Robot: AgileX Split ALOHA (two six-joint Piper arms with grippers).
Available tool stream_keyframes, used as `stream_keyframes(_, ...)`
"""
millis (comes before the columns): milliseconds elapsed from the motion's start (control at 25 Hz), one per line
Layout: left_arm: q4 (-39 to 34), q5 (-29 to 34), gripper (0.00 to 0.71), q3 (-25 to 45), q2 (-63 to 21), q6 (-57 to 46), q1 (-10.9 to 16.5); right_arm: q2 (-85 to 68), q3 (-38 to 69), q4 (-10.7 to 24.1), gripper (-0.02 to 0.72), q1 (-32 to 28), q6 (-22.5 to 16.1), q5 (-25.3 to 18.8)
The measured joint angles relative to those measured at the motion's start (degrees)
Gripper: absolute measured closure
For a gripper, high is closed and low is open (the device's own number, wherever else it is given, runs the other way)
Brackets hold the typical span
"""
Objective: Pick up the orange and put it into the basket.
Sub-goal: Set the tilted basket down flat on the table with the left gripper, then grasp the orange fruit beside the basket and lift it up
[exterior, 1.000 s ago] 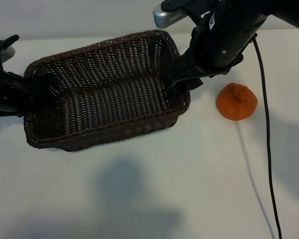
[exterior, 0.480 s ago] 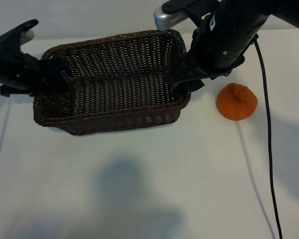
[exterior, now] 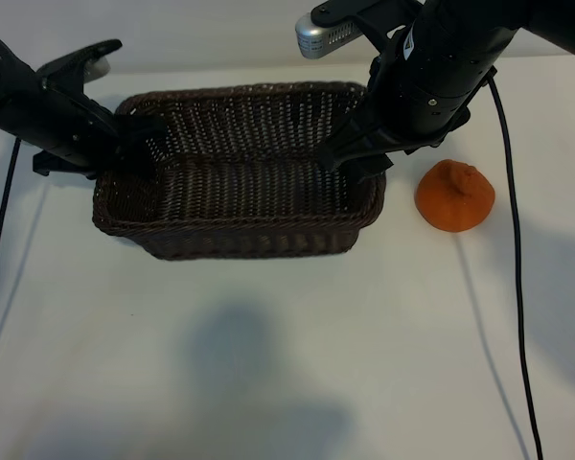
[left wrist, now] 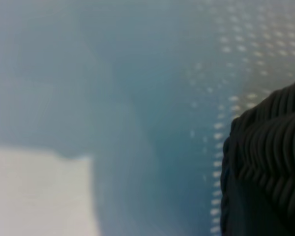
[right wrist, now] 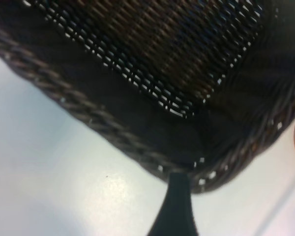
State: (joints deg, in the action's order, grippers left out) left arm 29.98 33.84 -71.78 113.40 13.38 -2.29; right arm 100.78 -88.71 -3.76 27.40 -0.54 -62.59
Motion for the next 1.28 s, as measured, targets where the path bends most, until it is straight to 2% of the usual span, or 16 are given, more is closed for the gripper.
stream_keyframes(160, -2.78, 0.00, 0.557, 0.00, 1.47, -2.20, 0.00, 0.00, 0.00, 0.00, 0.109, 0.00, 0.00, 0.00)
stream_keyframes(560, -2.57, 0.12, 0.553, -0.05, 1.48, -2.63, -0.06, 0.00, 0.00, -0.27, 0.109, 0.00, -0.04, 0.00)
stream_keyframes(600, -2.50, 0.20, 0.533, -0.05, 1.48, -2.63, -0.06, 0.00, 0.00, -0.27, 0.109, 0.00, -0.04, 0.00)
stream_keyframes(680, -1.76, 0.64, 0.441, -0.05, 1.48, -2.68, -0.06, 0.00, 0.00, -0.27, 0.109, 0.00, -0.04, 0.00)
stream_keyframes(800, -1.51, 1.03, 0.213, -0.06, 1.48, -2.68, -0.06, 0.00, 0.00, -0.27, 0.109, 0.00, -0.19, 0.00)
stream_keyframes(880, -1.46, 1.08, 0.106, -0.06, 1.48, -2.73, -0.06, 0.00, 0.00, -0.52, 0.109, 0.00, -0.48, 0.00)
stream_keyframes(920, -1.46, 1.08, 0.080, -0.06, 1.48, -2.73, -0.06, 0.00, 0.00, -0.69, 0.109, 0.00, -0.48, 0.00)
stream_keyframes(1040, -1.51, 1.43, 0.066, -0.06, 1.05, -2.73, -0.06, 0.00, 0.00, -0.88, 0.109, 0.00, -0.48, 0.00)
stream_keyframes(1280, -2.61, 3.12, 0.100, -0.61, -3.57, -3.03, -0.06, 0.00, 0.00, -0.95, 0.109, 0.00, -0.54, 0.00)
